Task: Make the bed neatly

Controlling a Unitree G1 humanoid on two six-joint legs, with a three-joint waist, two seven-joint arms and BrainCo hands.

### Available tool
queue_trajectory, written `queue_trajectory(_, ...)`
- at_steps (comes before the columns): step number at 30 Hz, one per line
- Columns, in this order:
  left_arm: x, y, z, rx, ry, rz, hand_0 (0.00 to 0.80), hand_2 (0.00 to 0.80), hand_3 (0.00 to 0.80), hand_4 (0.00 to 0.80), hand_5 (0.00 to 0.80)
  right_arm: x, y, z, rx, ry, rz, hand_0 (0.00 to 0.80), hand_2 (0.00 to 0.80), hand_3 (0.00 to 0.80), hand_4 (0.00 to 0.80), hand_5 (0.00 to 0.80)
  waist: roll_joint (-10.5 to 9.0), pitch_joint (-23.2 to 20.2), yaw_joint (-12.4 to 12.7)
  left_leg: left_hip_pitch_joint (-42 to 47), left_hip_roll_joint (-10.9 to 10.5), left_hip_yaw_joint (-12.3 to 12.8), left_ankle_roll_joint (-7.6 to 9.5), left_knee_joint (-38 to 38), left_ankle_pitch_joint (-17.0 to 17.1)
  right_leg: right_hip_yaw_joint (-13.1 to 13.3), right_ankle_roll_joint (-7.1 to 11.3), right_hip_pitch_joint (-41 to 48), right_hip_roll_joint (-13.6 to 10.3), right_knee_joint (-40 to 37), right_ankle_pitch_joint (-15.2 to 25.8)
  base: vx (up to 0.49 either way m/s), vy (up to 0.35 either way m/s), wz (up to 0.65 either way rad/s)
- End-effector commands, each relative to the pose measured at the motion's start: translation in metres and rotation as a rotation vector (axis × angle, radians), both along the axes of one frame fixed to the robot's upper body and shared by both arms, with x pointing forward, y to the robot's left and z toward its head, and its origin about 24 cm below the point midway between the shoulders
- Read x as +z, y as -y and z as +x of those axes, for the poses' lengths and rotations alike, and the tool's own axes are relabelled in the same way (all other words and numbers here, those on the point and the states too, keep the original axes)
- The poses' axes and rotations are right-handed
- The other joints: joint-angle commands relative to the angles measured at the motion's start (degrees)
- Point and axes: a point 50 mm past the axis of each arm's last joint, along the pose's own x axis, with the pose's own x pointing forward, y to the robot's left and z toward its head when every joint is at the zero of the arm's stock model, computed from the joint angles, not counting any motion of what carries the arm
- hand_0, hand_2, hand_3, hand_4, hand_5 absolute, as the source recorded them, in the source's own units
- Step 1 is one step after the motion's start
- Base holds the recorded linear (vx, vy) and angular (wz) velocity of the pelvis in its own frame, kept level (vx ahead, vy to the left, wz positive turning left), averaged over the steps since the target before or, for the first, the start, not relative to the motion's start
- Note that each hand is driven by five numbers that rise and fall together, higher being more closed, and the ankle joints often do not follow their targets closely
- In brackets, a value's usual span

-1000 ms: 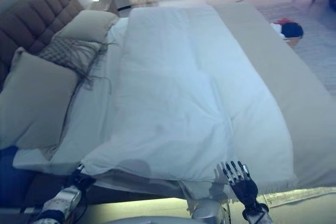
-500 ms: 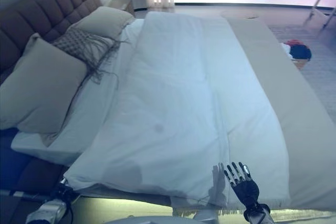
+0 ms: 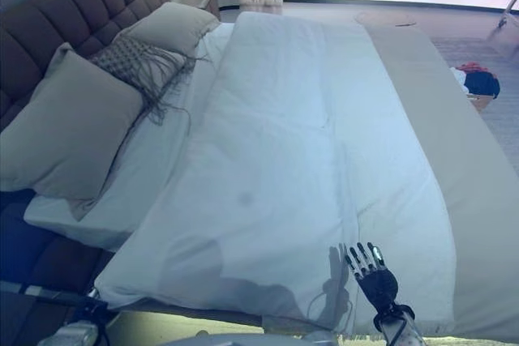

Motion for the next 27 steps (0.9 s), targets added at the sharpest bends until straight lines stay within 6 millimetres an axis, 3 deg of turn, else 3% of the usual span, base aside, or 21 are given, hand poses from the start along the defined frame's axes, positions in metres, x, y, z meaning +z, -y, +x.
queue_trajectory(1, 0.080, -0.109, -0.047, 0.341, 0.063, 0.366, 0.800, 0.800, 0.800, 0.800, 0.800, 0.008, 0.005, 0.002, -0.030, 0.072, -0.006, 0.000, 0.000, 0.000, 0.000, 0.000, 0.22, -2.9, 4.4, -0.8, -2.4, 0.7, 1.56, 2.1, 0.5, -0.5, -3.31, -4.6, 1.1, 6.6, -1.3, 0.000, 0.000, 0.00)
queue_trajectory(11, 0.055, -0.084, -0.073, 0.236, 0.001, 0.440, 0.800, 0.800, 0.800, 0.800, 0.800, 0.004, 0.008, -0.014, -0.067, 0.062, 0.003, 0.000, 0.000, 0.000, 0.000, 0.000, -0.51, -2.8, 7.0, -1.4, -3.0, -0.5, 1.96, 2.4, 0.1, -1.4, -3.16, -3.9, 0.8, 5.3, -0.8, 0.000, 0.000, 0.00)
queue_trajectory(15, 0.027, -0.048, -0.078, 0.151, -0.037, 0.394, 0.800, 0.800, 0.800, 0.800, 0.800, -0.001, 0.008, -0.022, -0.114, 0.055, 0.019, 0.000, 0.000, 0.000, 0.000, 0.000, -1.20, -2.5, 9.3, -2.0, -3.5, -1.8, 2.05, 2.3, 0.2, -3.1, -3.21, -3.3, 0.8, 4.8, -0.5, -0.002, -0.014, 0.05)
queue_trajectory(17, 0.020, -0.042, -0.084, 0.148, -0.086, 0.379, 0.800, 0.800, 0.800, 0.800, 0.800, -0.001, 0.008, -0.023, -0.120, 0.062, 0.016, 0.000, 0.000, 0.000, 0.000, 0.000, -1.34, -2.5, 9.7, -2.2, -3.6, -2.4, 2.01, 1.9, 0.5, -3.7, -3.22, -3.0, 0.8, 4.6, -0.4, 0.000, -0.007, 0.17)
queue_trajectory(22, 0.031, -0.059, -0.091, 0.164, -0.160, 0.415, 0.800, 0.800, 0.800, 0.800, 0.800, 0.003, 0.010, -0.017, -0.099, 0.063, 0.003, 0.000, 0.000, 0.000, 0.000, 0.000, -1.48, -2.9, 9.5, -1.6, -3.5, -2.3, 1.98, 1.0, 0.8, -4.0, -3.28, -2.5, 1.0, 4.1, -0.3, 0.020, 0.016, 0.17)
queue_trajectory(27, 0.055, -0.085, -0.080, 0.135, -0.137, 0.506, 0.800, 0.800, 0.800, 0.800, 0.800, 0.003, 0.007, -0.011, -0.064, 0.058, -0.003, 0.000, 0.000, 0.000, 0.000, 0.000, -1.25, -3.0, 8.8, -1.1, -3.2, -1.6, 1.94, 1.3, 0.7, -3.7, -3.43, -2.4, 1.1, 4.4, -0.5, 0.006, 0.006, 0.00)
